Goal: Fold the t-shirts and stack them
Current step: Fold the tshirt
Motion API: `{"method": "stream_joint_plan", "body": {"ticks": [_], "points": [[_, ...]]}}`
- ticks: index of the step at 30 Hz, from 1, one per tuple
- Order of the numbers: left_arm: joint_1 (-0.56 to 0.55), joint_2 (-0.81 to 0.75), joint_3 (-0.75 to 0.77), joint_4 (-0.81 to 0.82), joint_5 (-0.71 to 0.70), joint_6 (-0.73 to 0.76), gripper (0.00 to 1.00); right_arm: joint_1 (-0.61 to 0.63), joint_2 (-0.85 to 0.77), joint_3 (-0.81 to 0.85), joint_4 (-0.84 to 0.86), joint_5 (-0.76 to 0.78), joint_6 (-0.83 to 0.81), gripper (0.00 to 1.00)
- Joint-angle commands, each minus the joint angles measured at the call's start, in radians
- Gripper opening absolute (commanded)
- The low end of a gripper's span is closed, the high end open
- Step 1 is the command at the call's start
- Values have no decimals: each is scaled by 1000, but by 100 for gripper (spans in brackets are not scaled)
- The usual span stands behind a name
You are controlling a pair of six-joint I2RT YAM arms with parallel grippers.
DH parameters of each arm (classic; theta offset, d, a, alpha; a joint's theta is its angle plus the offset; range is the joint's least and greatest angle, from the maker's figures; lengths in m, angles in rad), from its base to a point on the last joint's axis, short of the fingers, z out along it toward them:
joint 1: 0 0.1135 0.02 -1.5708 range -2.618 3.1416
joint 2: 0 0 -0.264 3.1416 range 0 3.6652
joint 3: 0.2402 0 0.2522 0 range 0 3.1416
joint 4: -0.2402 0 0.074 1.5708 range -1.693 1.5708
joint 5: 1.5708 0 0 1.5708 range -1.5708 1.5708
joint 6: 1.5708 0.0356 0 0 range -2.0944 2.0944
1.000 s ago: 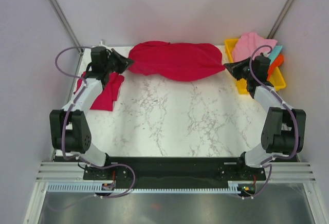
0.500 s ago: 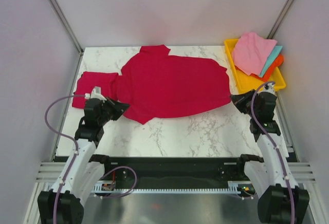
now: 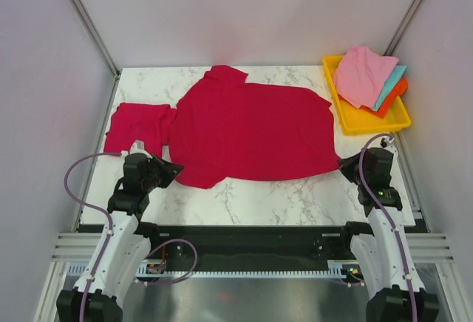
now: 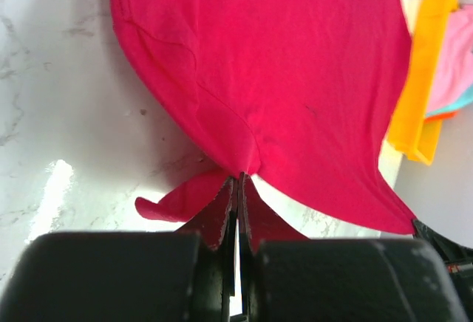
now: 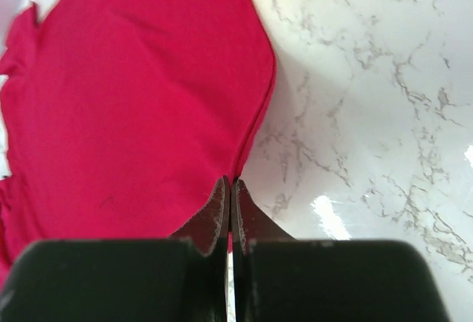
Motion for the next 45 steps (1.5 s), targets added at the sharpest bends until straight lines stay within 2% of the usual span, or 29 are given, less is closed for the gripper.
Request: {"method": "stream_joint_plan", "body": {"ticks": [1, 5, 9, 16, 23, 33, 35, 36, 37, 38, 39, 40, 42, 45], "points": [[0, 111, 115, 24, -66, -24, 2, -3, 119, 66, 59, 52, -35, 0], [1, 301, 253, 34, -84, -15, 2, -4, 328, 145, 130, 82, -46, 0], [1, 491, 413, 35, -97, -16, 2, -3, 460, 222, 171, 102, -37, 0], [1, 697, 514, 89, -104, -84, 2, 20, 678, 319, 256, 138, 8, 0], [3, 863, 635, 113, -113, -90, 2, 34, 837, 379, 310, 173, 40, 0], [3, 952, 734, 184, -126, -124, 2, 68, 936, 478, 342, 226, 75, 0], [3, 993, 786, 195, -107, -122, 2, 74, 971, 506, 340, 242, 83, 7], [3, 1042, 812, 202, -98, -108, 8, 80, 982, 515, 342, 248, 84, 16], [3, 1079, 849, 199, -83, -90, 47, 83, 992, 523, 345, 253, 81, 55], [3, 1114, 954, 128, -78, -55, 70, 89, 992, 535, 343, 269, 68, 71], [3, 1148, 1016, 63, -78, -36, 76, 100, 989, 538, 340, 277, 58, 77], [3, 1198, 1065, 25, -78, -13, 76, 106, 961, 534, 340, 286, 55, 83], [1, 1190, 1080, 0, -83, 4, 76, 121, 916, 498, 342, 326, 54, 82], [1, 1106, 982, 23, -112, -5, 75, 164, 816, 426, 357, 355, 52, 77]]}}
